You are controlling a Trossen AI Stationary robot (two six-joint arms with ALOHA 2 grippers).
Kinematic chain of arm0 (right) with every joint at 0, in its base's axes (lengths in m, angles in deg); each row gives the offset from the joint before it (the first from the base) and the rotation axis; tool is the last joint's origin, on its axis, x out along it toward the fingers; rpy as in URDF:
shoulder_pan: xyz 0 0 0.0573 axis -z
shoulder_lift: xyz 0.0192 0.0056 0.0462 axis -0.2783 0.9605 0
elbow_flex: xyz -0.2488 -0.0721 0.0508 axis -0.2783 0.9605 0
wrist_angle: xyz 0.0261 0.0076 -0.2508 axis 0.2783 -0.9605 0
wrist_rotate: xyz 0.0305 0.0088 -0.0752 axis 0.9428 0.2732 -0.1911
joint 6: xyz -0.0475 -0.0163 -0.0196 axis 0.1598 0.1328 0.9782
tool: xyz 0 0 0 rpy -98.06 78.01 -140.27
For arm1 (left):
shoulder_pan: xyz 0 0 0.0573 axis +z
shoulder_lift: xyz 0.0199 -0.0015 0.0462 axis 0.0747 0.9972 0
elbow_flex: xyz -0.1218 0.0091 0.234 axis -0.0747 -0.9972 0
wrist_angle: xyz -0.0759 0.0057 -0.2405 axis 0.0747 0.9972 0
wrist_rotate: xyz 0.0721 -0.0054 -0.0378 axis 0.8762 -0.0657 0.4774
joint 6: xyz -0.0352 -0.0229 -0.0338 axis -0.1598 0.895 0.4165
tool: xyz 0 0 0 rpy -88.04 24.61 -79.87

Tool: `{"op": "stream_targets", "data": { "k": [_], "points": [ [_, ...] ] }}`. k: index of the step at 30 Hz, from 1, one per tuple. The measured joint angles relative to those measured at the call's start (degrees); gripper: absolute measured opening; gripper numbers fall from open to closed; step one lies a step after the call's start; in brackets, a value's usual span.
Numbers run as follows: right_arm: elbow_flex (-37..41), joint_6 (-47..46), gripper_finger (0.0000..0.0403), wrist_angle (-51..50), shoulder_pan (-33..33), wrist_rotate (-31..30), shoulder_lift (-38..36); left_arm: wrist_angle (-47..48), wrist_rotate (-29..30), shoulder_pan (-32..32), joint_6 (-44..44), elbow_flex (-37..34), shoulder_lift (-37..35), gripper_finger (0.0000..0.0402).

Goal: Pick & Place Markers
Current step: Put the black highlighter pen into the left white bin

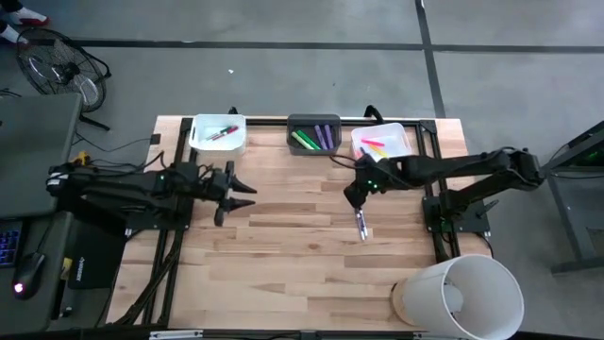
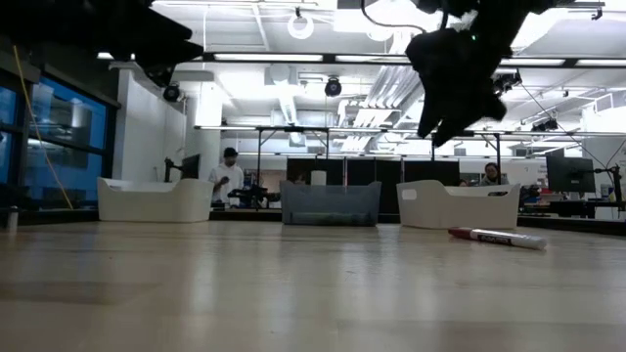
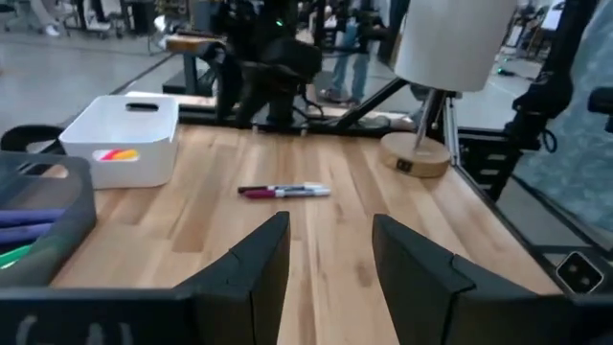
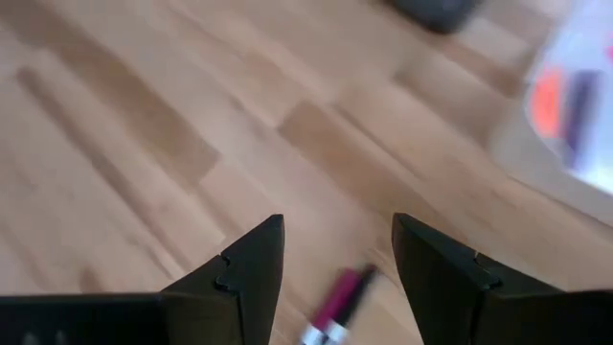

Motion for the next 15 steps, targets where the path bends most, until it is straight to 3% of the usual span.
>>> {"op": "stream_targets", "data": {
  "k": [4, 8, 15],
  "points": [
    [-7.8, -4.2, 0.0183, -12.7, 0.0, -2.1, 3.5, -2.4, 1.2, -2.1, -0.3, -1.0, 0.0, 0.0147],
    [-13.3, -9.1, 0.0183, -23.5, -1.1, -0.1, 9.5, -4.0, 1.6, -3.7, -2.7, -1.0, 0.1, 0.0147],
    [-14.3, -16.1, 0.0183, -27.9, -5.2, 6.7, 19.5, -4.9, 1.6, -4.8, -6.2, -1.0, 0.1, 0.0147]
  ]
}}
